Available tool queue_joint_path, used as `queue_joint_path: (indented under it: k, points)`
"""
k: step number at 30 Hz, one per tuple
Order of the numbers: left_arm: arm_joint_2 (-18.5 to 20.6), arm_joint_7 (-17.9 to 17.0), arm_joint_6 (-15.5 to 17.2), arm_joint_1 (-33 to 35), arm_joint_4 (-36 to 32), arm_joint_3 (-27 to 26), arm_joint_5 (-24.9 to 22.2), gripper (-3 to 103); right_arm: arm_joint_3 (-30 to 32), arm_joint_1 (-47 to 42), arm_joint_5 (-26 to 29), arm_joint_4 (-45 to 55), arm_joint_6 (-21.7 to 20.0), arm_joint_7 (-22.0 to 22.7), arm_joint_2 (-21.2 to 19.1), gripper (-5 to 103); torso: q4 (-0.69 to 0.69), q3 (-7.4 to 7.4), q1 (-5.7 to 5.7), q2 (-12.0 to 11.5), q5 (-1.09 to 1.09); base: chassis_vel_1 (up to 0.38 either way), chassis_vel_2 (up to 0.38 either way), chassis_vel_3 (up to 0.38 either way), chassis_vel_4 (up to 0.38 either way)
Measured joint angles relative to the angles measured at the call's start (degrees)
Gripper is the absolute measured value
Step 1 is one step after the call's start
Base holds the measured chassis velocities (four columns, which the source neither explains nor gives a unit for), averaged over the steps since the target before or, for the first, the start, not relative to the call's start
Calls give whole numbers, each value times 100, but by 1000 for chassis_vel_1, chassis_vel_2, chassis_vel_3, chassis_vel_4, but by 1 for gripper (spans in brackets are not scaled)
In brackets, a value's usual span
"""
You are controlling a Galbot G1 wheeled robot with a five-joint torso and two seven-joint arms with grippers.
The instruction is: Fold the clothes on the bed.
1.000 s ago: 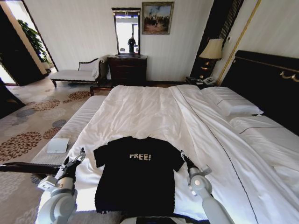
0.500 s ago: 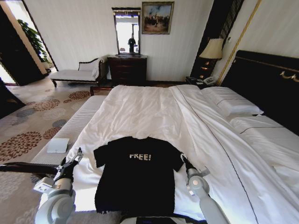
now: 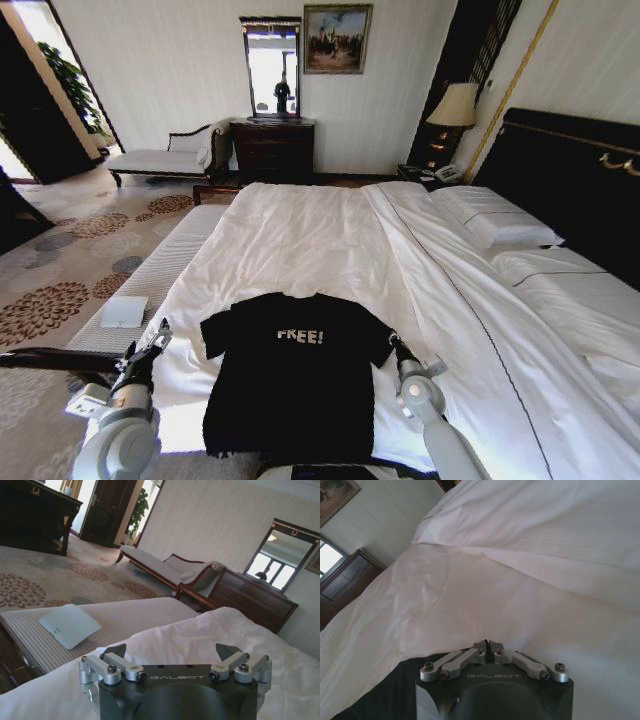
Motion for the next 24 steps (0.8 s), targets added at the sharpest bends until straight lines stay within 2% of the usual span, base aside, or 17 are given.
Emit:
queue_joint_path:
  k: [1,3,13,16,20,24]
  points:
    - [0,0,1,-5,6,1,5,100,4,-17,-22,2,16,0,4,4,0,0,0,0,0,0,0,0,0]
    - [6,0,2,-21,23,0,10,100,11,-55,-74,53,46,0,16,1,-1,0,0,0,0,0,0,0,0]
    - [0,-1,3,-62,120,5,60,100,-25,-243,-123,580,145,-15,78,0,-1,0,0,0,0,0,0,0,0]
    - [0,-1,4,-63,136,-2,63,100,-81,-295,-105,801,211,-263,75,0,-1,0,0,0,0,0,0,0,0]
    - [2,-6,-2,-31,166,-24,80,100,-454,-290,-133,1030,399,-1020,-137,0,0,0,0,0,-1,0,0,0,0]
    - [3,-12,-3,10,155,-24,121,100,-877,-145,-226,956,501,-1233,-324,0,1,0,0,0,0,0,0,0,0]
